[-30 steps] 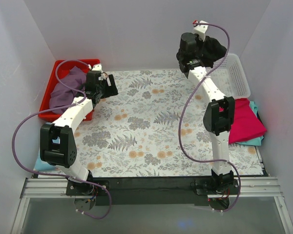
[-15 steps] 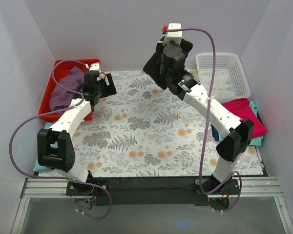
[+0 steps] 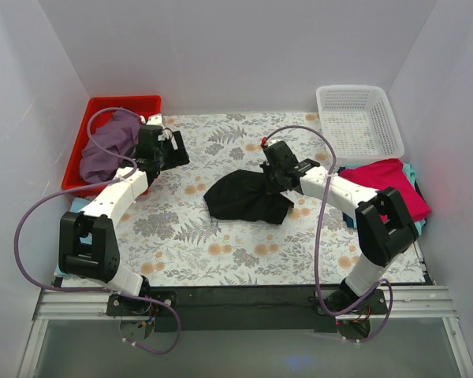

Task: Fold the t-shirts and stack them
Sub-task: Move the tshirt to the center of the board

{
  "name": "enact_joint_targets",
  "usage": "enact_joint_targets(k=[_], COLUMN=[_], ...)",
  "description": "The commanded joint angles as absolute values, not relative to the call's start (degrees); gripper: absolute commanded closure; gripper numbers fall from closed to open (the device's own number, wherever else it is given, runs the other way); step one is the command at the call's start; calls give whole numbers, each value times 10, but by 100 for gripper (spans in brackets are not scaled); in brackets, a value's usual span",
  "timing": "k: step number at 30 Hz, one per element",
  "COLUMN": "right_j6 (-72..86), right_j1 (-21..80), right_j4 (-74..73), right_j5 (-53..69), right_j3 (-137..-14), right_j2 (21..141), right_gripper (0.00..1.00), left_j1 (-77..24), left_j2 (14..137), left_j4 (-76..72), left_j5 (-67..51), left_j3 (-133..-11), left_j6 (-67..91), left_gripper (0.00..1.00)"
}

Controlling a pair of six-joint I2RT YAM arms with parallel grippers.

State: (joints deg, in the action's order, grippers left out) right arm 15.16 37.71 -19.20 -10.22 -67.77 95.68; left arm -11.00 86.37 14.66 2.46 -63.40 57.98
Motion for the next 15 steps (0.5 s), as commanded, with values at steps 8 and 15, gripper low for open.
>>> enact_joint_targets(k=[8,15], right_j6=[265,279], right_j1=[338,337], right_j4=[-322,-339], right_j5=[-209,-188], right_j3=[-748,-746], right_j2=[1034,1050], right_gripper=[99,99], left_j1=[-171,-220], left_j2=[847,896], left_j4=[161,167], left_j5=[-39,-98], left_j3=[-614,-598], left_j6=[582,591], left_gripper=[29,32])
